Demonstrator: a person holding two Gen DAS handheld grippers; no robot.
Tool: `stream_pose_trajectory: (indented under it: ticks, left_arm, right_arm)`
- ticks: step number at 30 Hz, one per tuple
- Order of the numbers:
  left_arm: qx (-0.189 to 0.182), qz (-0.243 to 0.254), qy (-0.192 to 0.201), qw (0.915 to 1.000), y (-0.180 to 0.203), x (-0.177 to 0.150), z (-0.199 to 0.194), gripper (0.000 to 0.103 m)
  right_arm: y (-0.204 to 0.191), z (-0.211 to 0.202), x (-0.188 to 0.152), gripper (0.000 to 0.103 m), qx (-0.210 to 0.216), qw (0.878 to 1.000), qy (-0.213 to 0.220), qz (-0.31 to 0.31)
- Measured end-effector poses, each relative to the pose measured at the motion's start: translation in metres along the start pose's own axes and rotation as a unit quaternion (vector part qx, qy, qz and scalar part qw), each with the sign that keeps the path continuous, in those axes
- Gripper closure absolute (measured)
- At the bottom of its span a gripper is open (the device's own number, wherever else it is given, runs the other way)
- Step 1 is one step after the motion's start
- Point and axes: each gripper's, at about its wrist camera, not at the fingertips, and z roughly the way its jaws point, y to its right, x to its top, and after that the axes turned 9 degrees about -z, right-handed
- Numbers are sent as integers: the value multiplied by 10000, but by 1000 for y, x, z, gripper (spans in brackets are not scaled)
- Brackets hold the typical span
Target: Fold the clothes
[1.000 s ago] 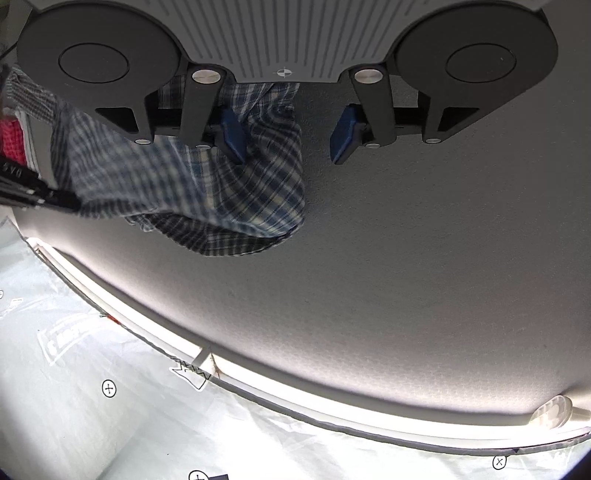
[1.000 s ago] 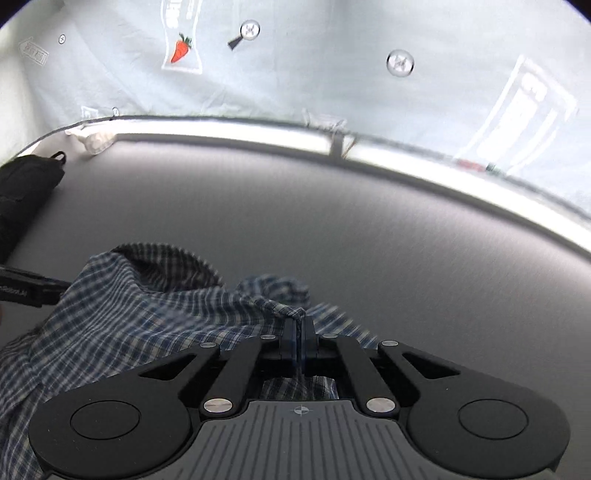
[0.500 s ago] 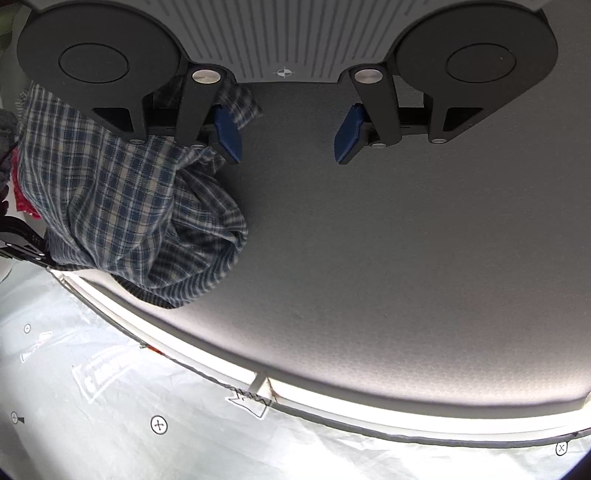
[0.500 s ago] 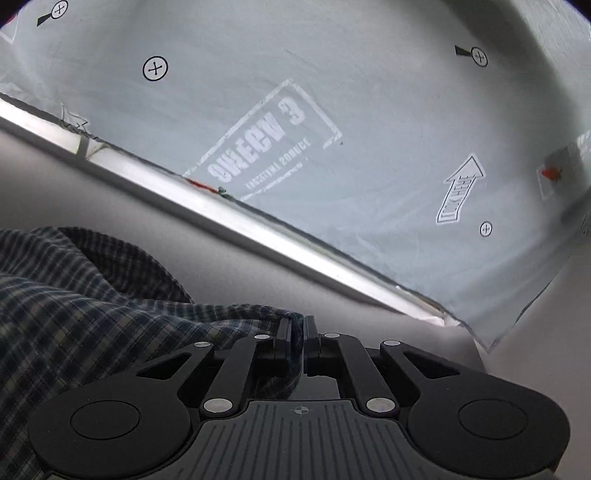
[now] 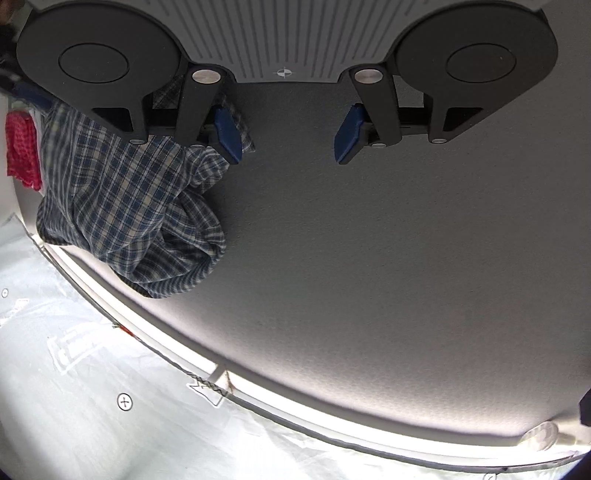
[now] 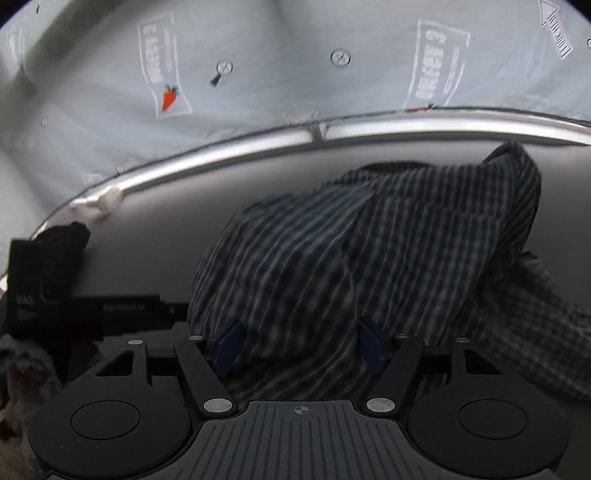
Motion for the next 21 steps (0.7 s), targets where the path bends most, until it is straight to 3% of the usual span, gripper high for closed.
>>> stream_pose_trajectory:
  ticks: [3, 5, 7, 8, 10, 12, 15, 17, 21]
  left_arm:
    - [47, -275, 34, 9996, -15, -8, -12, 43]
    - [36, -405, 32, 9992, -19, -13, -18, 43]
    - [38, -496, 4, 9988, -22, -19, -22, 43]
    - [50, -519, -8, 9986, -23, -22, -23, 43]
    - [57, -520, -34, 9986, -21, -31, -27, 43]
    - [24, -484, -50, 9988, -17, -36, -30, 43]
    - [-27, -430, -75, 9990, -10, -45, -34, 43]
    - [-90, -392, -112, 9991, -2, -50, -33, 43]
    - [-214, -270, -169, 9993, 18, -61, -32, 43]
  right_arm:
    - [-11, 27, -3, 17, -116, 9994, -334, -39]
    - [-11, 38, 1, 53, -206, 9991, -368, -42]
    - [-2, 39, 7, 76, -201, 9992, -315, 172]
    - [5, 36, 11, 82, -90, 9990, -261, 360]
    - [18, 27, 18, 85, 61, 9981, -92, 611]
    - [33, -6, 30, 86, -423, 9966, 498, 507]
    - [62, -46, 43, 86, -1365, 9837, 1093, 423]
    - [88, -58, 46, 86, -1818, 9735, 1300, 492]
    - [144, -50, 40, 85, -3068, 9426, 1172, 599]
